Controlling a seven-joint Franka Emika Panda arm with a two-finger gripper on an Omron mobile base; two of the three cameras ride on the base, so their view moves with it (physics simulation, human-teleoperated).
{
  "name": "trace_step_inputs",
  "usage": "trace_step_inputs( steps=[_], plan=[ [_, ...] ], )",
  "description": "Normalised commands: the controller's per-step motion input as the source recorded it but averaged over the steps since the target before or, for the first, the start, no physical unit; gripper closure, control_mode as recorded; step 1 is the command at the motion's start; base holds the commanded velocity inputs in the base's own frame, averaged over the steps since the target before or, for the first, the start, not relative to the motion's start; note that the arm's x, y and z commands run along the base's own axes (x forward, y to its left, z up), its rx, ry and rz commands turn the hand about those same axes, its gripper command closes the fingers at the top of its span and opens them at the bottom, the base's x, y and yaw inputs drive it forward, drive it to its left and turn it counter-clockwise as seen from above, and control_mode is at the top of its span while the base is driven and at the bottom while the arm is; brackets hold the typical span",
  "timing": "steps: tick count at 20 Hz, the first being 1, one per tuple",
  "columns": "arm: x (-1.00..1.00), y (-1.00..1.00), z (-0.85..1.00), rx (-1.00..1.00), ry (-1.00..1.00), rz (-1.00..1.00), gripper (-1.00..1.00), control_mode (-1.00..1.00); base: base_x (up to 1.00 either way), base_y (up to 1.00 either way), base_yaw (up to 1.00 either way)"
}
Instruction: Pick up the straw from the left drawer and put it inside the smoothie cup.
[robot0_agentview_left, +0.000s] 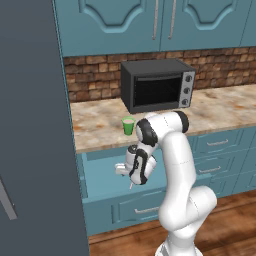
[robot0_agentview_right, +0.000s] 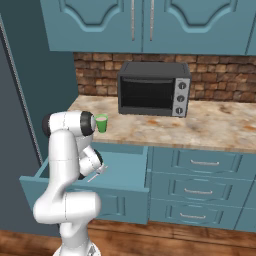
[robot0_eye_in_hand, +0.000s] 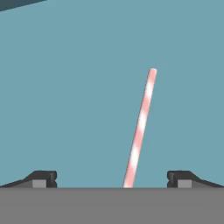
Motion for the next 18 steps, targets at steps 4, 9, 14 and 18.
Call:
trace_step_inputs(
  steps=[4, 9, 14, 18],
  plan=[
    [0.30, 0.00, -0.15, 0.00, 0.00, -0.01, -1.00, -1.00, 0.00, 0.00, 0.00],
    [0.29, -0.13, -0.10, 0.00, 0.02, -0.04, -1.00, -1.00, 0.00, 0.00, 0.00],
    [0.37, -0.13, -0.11, 0.00, 0.02, -0.03, -1.00, -1.00, 0.00, 0.00, 0.00],
    [0.39, -0.09, -0.19, 0.00, 0.00, -0.02, -1.00, -1.00, 0.00, 0.00, 0.00]
  ],
)
